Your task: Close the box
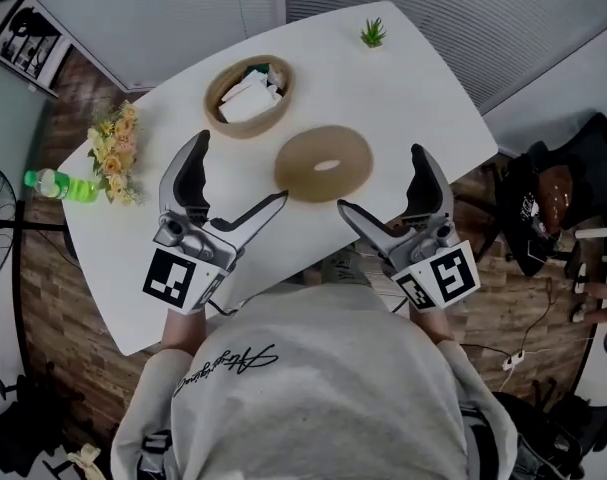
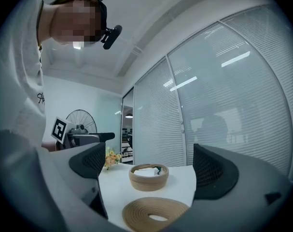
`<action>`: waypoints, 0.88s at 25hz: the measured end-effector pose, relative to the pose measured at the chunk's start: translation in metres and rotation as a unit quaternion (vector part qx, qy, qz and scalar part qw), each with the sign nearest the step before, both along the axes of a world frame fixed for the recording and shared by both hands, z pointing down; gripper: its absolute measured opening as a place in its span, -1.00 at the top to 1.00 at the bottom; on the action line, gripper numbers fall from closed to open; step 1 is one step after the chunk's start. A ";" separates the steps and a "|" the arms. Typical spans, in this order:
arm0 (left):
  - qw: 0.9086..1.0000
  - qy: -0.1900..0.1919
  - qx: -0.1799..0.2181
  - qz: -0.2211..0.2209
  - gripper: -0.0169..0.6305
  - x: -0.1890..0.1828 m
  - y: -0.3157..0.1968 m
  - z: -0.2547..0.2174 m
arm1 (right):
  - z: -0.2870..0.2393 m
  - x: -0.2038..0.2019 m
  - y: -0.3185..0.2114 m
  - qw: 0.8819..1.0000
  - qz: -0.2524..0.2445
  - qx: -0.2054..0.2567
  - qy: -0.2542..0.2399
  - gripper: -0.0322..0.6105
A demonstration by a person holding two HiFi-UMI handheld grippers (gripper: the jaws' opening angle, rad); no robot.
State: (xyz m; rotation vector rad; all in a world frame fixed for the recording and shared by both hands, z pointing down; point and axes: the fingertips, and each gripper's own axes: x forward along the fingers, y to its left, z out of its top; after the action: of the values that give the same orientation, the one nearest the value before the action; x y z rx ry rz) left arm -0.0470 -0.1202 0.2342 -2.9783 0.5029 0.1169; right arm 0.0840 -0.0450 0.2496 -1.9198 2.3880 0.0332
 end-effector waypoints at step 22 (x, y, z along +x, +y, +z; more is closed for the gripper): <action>0.988 0.004 -0.036 -0.149 -0.58 0.045 -0.011 0.021 | 0.020 0.058 -0.065 0.963 -0.264 -0.015 0.046 -0.82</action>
State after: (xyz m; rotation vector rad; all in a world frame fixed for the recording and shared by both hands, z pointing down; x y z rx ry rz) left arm -0.0017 -0.1310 0.2549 -2.9296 0.9653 0.0852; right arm 0.1424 -0.1099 0.2701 -1.2534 2.8909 0.0539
